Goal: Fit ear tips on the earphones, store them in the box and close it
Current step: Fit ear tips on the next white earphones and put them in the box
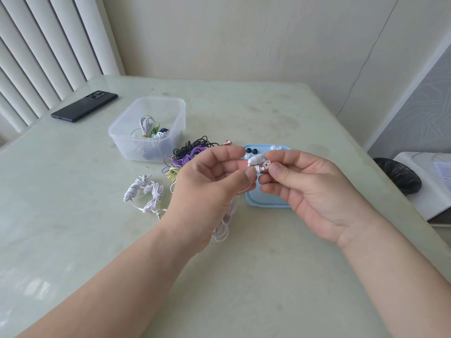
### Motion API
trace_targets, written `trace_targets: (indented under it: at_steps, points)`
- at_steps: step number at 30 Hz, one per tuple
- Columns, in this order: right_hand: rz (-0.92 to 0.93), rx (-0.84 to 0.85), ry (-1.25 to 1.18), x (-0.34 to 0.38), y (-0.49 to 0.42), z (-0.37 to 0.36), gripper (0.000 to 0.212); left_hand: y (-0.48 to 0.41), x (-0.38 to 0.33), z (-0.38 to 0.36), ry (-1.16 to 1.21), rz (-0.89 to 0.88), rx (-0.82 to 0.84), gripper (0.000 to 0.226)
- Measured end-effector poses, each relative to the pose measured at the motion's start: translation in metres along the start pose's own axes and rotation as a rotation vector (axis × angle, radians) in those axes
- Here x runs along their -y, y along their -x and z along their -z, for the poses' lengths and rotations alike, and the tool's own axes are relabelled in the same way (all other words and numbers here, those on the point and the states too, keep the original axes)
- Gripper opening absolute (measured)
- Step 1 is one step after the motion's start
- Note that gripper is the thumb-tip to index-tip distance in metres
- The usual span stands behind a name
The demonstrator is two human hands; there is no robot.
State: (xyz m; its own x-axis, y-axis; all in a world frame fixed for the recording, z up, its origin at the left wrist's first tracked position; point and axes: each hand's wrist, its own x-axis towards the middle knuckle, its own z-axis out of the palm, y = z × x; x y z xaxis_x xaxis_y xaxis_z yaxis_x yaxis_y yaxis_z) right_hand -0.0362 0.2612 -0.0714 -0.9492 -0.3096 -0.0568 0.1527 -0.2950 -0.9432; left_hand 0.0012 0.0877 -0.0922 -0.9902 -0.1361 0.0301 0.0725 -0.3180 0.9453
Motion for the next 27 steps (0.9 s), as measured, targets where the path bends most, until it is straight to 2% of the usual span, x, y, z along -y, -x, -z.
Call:
trace_targets:
  at_steps: [20, 27]
  points:
    - [-0.042, -0.021, 0.036, -0.0013, 0.0001, 0.0003, 0.011, -0.0004, 0.0012, -0.0011, 0.023, -0.012, -0.01, 0.026]
    - [0.054, -0.031, 0.088, -0.0058, 0.0006, -0.002, 0.014, 0.0, 0.0019, -0.0015, 0.039, -0.034, -0.018, 0.022]
